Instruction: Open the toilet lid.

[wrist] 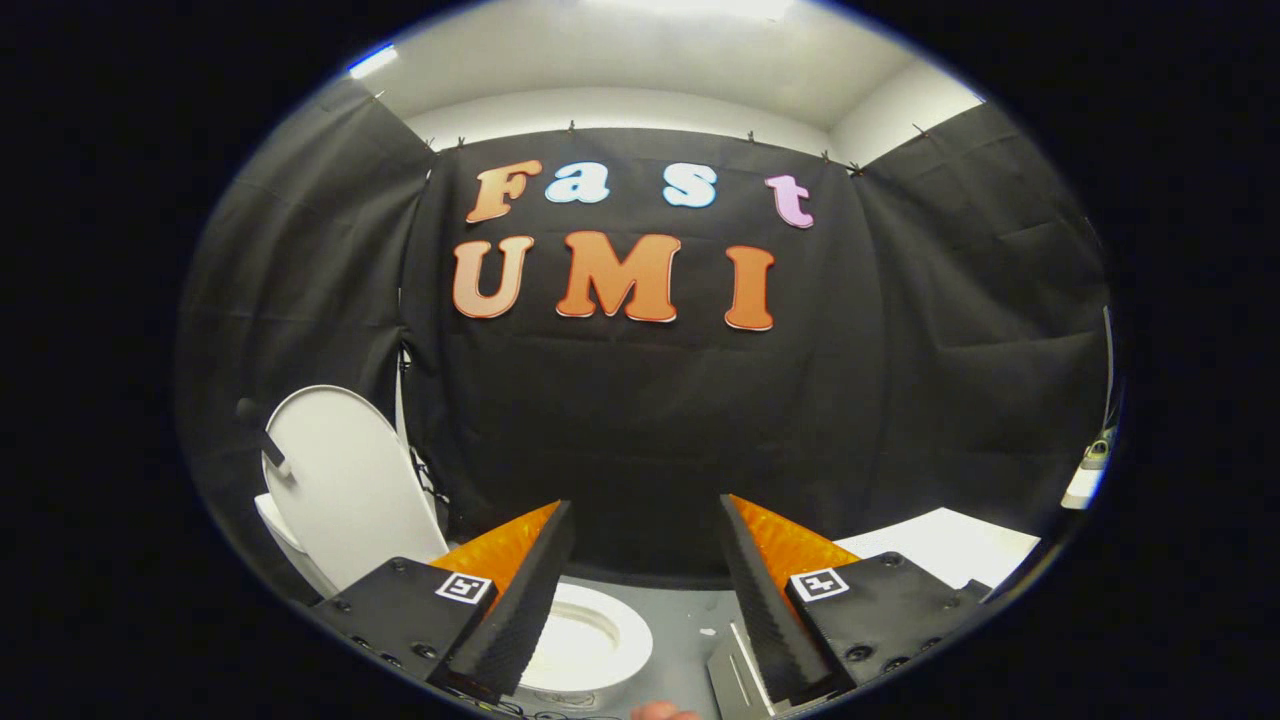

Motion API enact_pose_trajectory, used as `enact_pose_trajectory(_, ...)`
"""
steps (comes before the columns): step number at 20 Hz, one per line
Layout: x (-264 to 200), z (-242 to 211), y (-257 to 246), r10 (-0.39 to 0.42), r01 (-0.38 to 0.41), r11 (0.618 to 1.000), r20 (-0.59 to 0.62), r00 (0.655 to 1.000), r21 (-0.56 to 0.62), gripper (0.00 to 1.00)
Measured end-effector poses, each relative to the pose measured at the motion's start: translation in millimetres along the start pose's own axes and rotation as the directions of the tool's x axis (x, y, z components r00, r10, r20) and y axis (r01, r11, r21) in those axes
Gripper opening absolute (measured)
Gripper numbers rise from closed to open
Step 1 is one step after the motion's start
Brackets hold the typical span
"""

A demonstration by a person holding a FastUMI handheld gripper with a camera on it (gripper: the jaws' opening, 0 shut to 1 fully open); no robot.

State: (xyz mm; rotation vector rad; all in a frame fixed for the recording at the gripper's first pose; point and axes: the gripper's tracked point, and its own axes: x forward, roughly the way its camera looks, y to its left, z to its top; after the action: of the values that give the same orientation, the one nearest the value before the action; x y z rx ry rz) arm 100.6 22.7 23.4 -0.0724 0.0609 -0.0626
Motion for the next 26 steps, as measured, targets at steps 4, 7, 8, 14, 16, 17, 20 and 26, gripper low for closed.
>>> enact_pose_trajectory(4, -15.4, -14.0, -31.9, -0.042, 0.042, 0.999, -0.003, 0.999, -0.007, 0.93)
enact_pose_trajectory(7, -23.7, -19.6, -39.4, -0.040, 0.041, 0.999, 0.007, 0.999, -0.032, 0.93)
enact_pose_trajectory(8, -26.0, -21.6, -42.5, -0.042, 0.042, 0.999, 0.008, 0.999, -0.031, 0.93)
enact_pose_trajectory(14, -36.6, -30.7, -54.8, -0.049, 0.050, 0.999, 0.006, 0.999, -0.022, 0.93)
enact_pose_trajectory(16, -37.9, -35.3, -56.7, -0.051, 0.051, 0.999, 0.005, 0.999, -0.017, 0.93)
enact_pose_trajectory(17, -39.3, -36.9, -59.8, -0.055, 0.055, 0.998, 0.004, 0.998, -0.015, 0.93)
enact_pose_trajectory(20, -43.2, -43.5, -67.3, -0.070, 0.070, 0.998, 0.008, 0.998, -0.006, 0.93)
enact_pose_trajectory(26, -46.7, -57.6, -87.1, -0.127, 0.126, 0.991, 0.004, 0.992, 0.036, 0.93)
